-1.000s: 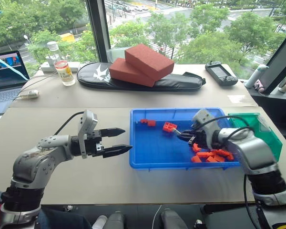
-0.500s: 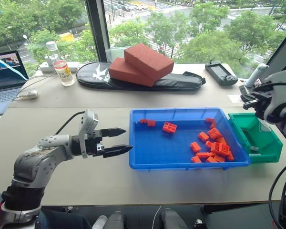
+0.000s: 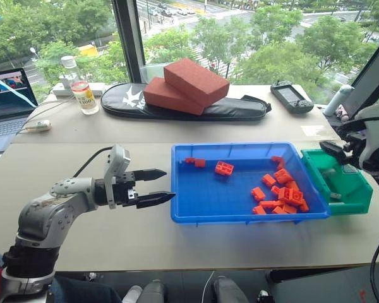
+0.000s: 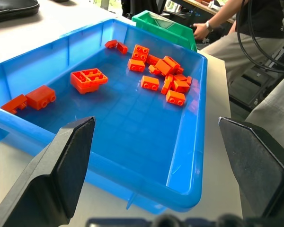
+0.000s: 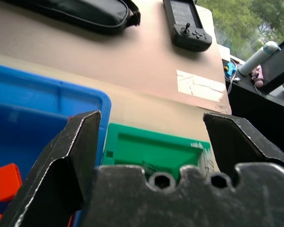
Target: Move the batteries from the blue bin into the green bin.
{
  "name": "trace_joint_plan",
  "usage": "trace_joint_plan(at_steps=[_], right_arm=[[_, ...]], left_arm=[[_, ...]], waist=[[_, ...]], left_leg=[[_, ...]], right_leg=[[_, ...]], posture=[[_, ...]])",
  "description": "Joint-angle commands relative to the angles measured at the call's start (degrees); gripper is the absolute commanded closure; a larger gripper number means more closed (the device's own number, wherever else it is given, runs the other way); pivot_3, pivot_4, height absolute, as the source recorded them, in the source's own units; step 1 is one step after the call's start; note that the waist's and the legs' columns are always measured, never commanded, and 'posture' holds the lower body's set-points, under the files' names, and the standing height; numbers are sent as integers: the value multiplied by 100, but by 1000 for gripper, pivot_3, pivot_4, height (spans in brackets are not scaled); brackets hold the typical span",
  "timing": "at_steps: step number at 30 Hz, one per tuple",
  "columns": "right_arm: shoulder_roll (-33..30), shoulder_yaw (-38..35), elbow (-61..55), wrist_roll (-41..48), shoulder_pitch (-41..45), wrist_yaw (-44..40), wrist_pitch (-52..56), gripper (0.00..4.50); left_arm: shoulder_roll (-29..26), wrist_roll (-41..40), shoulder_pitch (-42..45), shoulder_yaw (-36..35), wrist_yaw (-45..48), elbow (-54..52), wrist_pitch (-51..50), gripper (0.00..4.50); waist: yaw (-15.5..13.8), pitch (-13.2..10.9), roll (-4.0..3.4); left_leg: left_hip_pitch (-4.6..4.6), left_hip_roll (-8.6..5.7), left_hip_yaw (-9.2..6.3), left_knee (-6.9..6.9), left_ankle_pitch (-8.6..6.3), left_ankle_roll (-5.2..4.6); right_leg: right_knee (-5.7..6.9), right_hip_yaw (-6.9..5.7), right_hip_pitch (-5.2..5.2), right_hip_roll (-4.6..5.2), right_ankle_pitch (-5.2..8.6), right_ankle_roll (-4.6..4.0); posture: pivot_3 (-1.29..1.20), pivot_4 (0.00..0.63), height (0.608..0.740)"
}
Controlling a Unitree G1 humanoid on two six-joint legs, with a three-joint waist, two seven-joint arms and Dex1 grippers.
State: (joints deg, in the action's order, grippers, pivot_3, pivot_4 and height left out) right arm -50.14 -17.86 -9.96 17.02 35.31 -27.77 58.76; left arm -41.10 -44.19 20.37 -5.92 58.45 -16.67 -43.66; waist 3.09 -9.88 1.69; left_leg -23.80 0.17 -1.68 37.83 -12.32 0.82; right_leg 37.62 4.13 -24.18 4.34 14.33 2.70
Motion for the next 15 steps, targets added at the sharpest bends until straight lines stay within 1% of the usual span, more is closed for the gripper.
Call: trace_joint_plan(at_steps=[1, 3, 5, 8, 10, 11, 13, 15], right_arm=[[85, -209, -518, 441, 253, -308, -330, 619], [320, -299, -1017, 1082, 198, -801, -493, 619], [513, -399, -1603, 1910, -116, -1473, -516, 619], [405, -348, -2001, 2312, -799, -2175, -745, 619], [212, -284, -1952, 2366, -1465, -2688, -891, 619], [39, -116, -1794, 2170, -1752, -2820, -1001, 619], [-217, 260, -1288, 1569, -2033, -2786, -1389, 619], [-289, 379, -956, 1342, -2167, -2851, -1767, 619]], left_arm=[[-68, -129, 99, -185, 36, -99, 43, 0], [-87, -161, 110, -206, 43, -108, 28, 0], [-114, -150, 116, -210, 64, -103, 44, 0], [-151, -93, 129, -183, 94, -87, 90, 0], [-187, -63, 134, -191, 124, -89, 110, 0], [-193, -43, 138, -197, 126, -88, 124, 0], [-188, -39, 167, -221, 110, -75, 124, 0], [-198, -51, 185, -239, 113, -81, 115, 0]], waist=[[-20, 0, 0], [-50, 0, 0], [-48, 0, 0], [-67, 0, 1], [-88, 1, 2], [-95, 1, 4], [-84, 1, 4], [-38, 1, 4]], left_leg=[[-1, 0, -2, 0, 0, 0], [-3, -1, -5, 0, 0, 0], [-5, -1, -6, 0, -1, -1], [-7, 1, -19, -1, -2, -3], [-8, -6, -16, 0, -2, -3], [-6, -6, -17, 1, -2, -3], [-6, -6, -14, 2, -2, -3], [0, -4, -9, 4, -1, -2]], right_leg=[[0, -2, 0, 0, 0, 0], [-4, -5, 2, 2, 0, 0], [-6, -6, 1, 2, 0, 0], [-7, -16, 7, 0, 0, 0], [-9, -15, 7, 7, 0, 1], [-10, -16, 13, 6, 0, 1], [-14, -16, 13, 6, 1, 2], [-9, -13, 12, 4, 1, 2]], posture=[[0, 150, 740], [0, 150, 740], [0, 150, 740], [0, 150, 740], [0, 150, 740], [0, 150, 740], [0, 150, 740], [0, 150, 740]])
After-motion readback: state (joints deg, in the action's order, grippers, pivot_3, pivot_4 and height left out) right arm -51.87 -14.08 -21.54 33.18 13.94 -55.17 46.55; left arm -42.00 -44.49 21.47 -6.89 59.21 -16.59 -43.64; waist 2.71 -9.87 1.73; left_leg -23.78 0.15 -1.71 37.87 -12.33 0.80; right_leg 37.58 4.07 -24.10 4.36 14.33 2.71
